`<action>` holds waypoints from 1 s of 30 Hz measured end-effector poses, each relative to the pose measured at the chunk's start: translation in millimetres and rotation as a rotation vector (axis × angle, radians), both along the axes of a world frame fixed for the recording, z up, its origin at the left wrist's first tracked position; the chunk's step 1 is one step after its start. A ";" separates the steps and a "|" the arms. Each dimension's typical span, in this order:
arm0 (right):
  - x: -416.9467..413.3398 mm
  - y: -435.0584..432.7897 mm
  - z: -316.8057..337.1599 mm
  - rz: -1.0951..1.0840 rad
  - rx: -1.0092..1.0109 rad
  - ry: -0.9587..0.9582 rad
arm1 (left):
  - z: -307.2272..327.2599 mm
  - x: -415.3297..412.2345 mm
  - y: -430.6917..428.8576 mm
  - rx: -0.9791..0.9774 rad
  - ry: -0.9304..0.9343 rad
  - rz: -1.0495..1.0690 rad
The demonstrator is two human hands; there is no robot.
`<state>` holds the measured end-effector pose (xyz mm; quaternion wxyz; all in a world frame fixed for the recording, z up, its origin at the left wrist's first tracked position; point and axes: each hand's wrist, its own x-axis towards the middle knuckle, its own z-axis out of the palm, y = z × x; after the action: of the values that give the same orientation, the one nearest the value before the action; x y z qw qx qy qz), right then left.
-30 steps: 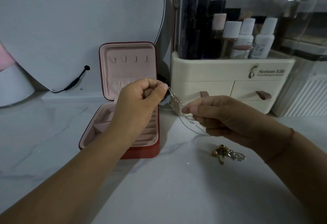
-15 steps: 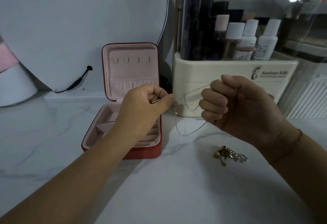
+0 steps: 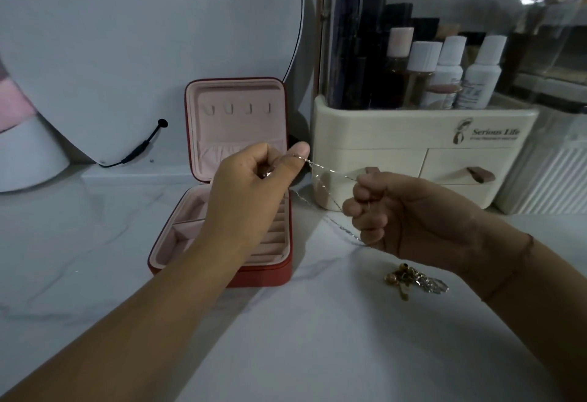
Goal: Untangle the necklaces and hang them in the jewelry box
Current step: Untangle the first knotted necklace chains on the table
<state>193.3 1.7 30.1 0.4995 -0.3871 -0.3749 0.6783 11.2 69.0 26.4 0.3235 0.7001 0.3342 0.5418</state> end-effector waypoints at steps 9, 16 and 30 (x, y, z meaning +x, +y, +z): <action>-1.4 0.9 -6.4 -0.009 0.087 -0.319 | 8.0 -1.2 -8.1 -0.175 0.108 -0.201; -11.5 -4.5 -6.5 0.003 0.303 -0.676 | 1.7 7.5 -0.1 -0.186 0.205 -0.324; -19.0 1.6 -16.5 -0.018 0.201 -0.501 | -11.6 8.2 -19.3 0.103 0.475 -0.452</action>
<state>174.4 3.3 13.6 0.4333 -0.4945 -0.5489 0.5161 19.3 49.7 14.8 0.3127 0.8786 0.2088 0.2943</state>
